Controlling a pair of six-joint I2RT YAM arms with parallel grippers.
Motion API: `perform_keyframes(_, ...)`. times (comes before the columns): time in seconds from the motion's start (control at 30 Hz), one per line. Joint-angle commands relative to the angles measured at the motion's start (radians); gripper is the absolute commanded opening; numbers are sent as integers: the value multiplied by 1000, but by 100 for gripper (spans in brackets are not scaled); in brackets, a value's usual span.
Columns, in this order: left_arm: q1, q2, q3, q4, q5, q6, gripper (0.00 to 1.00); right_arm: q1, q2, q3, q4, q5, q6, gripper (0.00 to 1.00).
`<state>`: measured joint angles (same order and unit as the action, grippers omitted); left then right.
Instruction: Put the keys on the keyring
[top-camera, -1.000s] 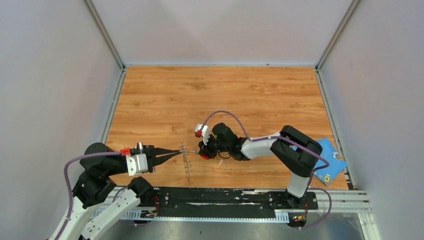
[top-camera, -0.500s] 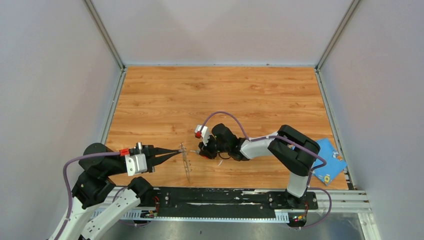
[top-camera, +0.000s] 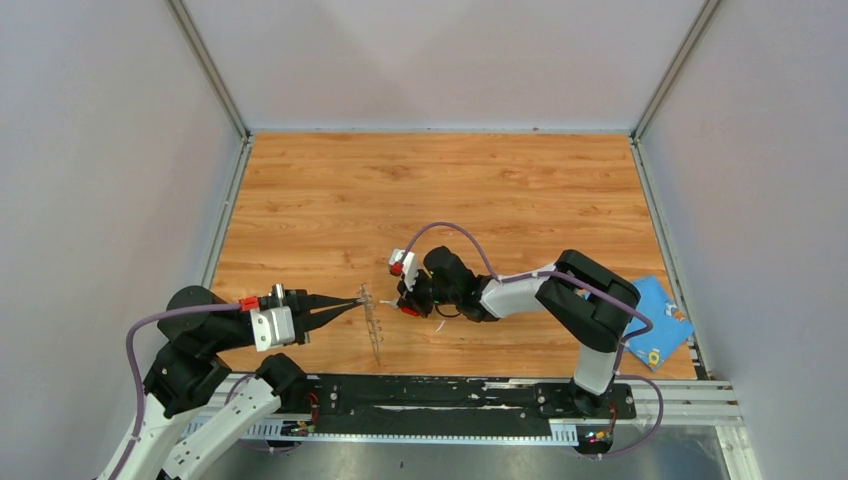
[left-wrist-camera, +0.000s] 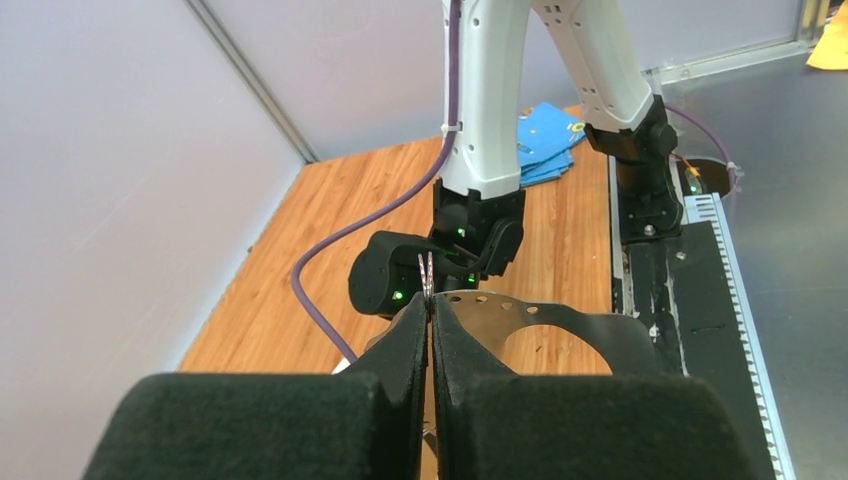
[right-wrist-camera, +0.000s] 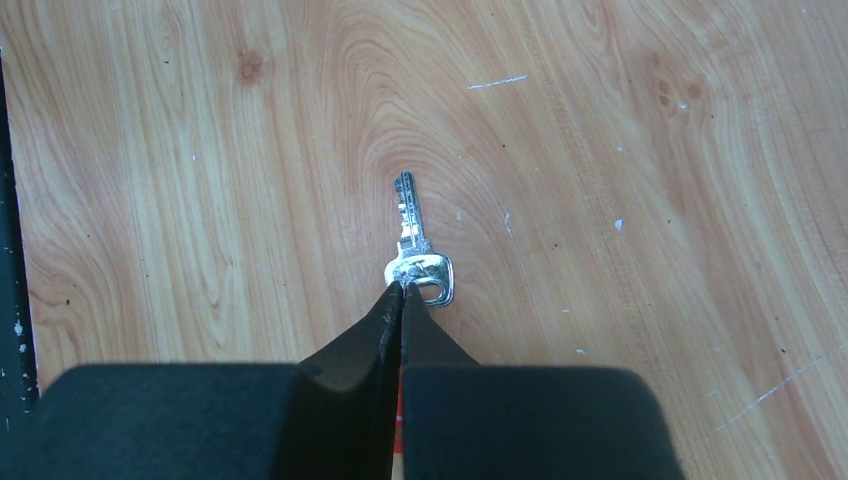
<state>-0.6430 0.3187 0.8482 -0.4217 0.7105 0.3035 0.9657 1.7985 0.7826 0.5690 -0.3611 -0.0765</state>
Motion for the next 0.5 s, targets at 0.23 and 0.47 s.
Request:
perform_keyframes(0.23, -1, -12, 26, -14, -17, 14, 0, -9, 11, 14, -10, -24, -26, 0)
perform_keyframes(0.47, -2, -17, 17, -26, 9, 17, 0, -9, -213, -73, 0, -36, -69, 0)
